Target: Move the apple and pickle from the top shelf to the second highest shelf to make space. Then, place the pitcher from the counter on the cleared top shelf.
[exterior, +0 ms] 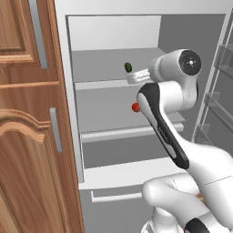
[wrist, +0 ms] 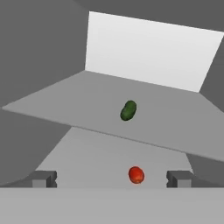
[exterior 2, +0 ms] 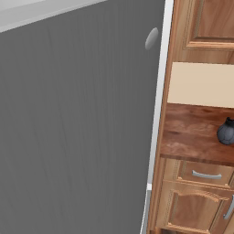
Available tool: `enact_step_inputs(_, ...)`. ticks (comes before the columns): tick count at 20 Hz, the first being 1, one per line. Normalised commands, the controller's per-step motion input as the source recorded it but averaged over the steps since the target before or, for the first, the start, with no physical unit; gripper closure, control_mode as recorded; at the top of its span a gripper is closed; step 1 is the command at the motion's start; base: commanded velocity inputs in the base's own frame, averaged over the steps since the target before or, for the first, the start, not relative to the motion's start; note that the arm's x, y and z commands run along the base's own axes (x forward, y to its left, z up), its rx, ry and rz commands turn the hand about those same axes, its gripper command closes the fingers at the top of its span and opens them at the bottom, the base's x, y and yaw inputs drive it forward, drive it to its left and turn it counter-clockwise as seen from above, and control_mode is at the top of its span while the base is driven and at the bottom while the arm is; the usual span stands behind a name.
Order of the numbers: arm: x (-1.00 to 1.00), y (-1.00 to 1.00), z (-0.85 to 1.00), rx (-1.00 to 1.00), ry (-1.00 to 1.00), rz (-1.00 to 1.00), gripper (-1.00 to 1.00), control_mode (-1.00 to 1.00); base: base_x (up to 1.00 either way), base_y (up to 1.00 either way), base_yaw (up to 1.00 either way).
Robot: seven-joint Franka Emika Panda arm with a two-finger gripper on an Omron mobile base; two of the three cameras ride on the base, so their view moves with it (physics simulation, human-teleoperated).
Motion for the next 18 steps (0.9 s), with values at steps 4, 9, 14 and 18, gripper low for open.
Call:
enact_step_inputs(4, 0.07, 0.00, 0.38, 0.02, 0.03, -0.08, -1.00, -1.00, 0.00, 0.00, 0.00)
enact_step_inputs(9, 0.25, 0.00, -0.01, 0.02, 0.03, -0.06, -1.00, -1.00, 0.00, 0.00, 0.00)
enact_step_inputs(14, 0.36, 0.00, -0.29, 0.03, 0.02, -0.01, -1.00, -1.00, 0.00, 0.00, 0.00)
enact_step_inputs(18, 0.43, 0.00, -0.31, 0.07, 0.01, 0.00, -1.00, -1.00, 0.00, 0.00, 0.00)
